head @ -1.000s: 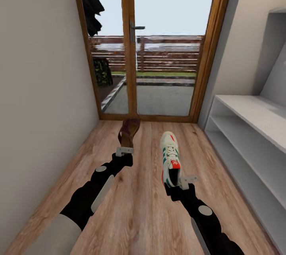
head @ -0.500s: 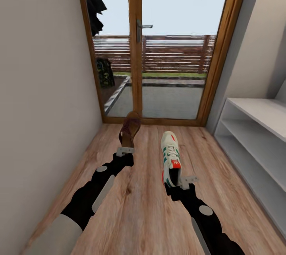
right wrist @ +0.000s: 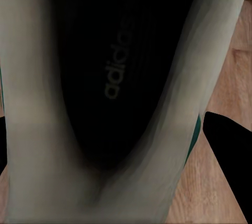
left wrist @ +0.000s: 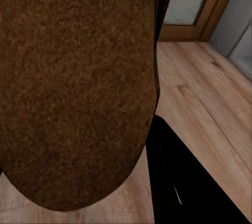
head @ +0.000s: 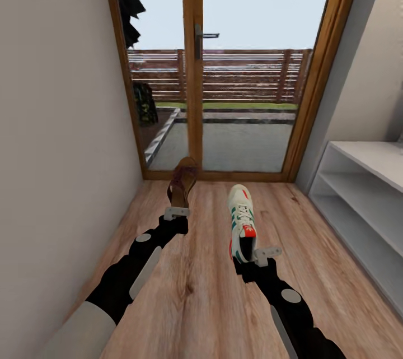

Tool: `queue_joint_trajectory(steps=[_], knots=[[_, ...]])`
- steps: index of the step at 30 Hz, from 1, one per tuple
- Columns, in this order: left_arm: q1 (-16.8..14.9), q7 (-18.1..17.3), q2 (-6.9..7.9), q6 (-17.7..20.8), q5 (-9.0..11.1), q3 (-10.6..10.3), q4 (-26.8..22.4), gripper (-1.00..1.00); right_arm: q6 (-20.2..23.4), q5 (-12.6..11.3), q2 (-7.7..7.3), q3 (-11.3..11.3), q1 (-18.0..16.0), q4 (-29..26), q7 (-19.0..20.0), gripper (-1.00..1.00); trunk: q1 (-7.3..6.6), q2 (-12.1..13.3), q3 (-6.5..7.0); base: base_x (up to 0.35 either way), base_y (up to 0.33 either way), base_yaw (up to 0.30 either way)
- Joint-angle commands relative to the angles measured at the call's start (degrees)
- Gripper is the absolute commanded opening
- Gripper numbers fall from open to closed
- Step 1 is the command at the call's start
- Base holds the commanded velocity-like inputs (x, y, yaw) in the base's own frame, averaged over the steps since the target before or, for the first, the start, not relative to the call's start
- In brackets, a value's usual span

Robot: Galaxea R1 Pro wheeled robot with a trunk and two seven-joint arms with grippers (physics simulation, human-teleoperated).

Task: Pick up the two gym shoes and the two sandals from the corridor floor and place them onto the hallstand (shoe rack) in the corridor, making sure they are on the rack and not on the floor. Arrange them so the two gym shoes are next to each other and the two sandals are next to each other.

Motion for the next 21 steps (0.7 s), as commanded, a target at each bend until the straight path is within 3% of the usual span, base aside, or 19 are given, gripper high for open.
queue_joint_trajectory(steps=[1, 6, 17, 21], knots=[[0.0, 0.1, 0.02, 0.3, 0.3, 0.0, -0.1, -1.00, 0.3, 0.0, 0.01, 0.0, 0.0, -0.1, -0.1, -1.00, 0.02, 0.0, -0.05, 0.282, 0.208, -0.248], [0.0, 0.0, 0.02, 0.3, 0.3, 0.0, -0.1, -1.00, 0.3, 0.0, 0.01, 0.0, 0.0, -0.1, -0.1, -1.00, 0.02, 0.0, -0.05, 0.203, 0.127, -0.258], [0.0, 0.1, -0.07, 0.3, 0.3, -0.1, -0.1, -1.00, 0.3, 0.0, 0.01, 0.0, 0.0, -0.1, -0.1, -1.00, 0.02, 0.0, -0.04, 0.040, 0.017, -0.263], [0.0, 0.1, -0.07, 0.3, 0.3, -0.1, -0.1, -1.00, 0.3, 0.1, 0.01, 0.1, 0.0, -0.1, -0.1, -1.00, 0.02, 0.0, -0.03, 0.255, 0.106, -0.108]])
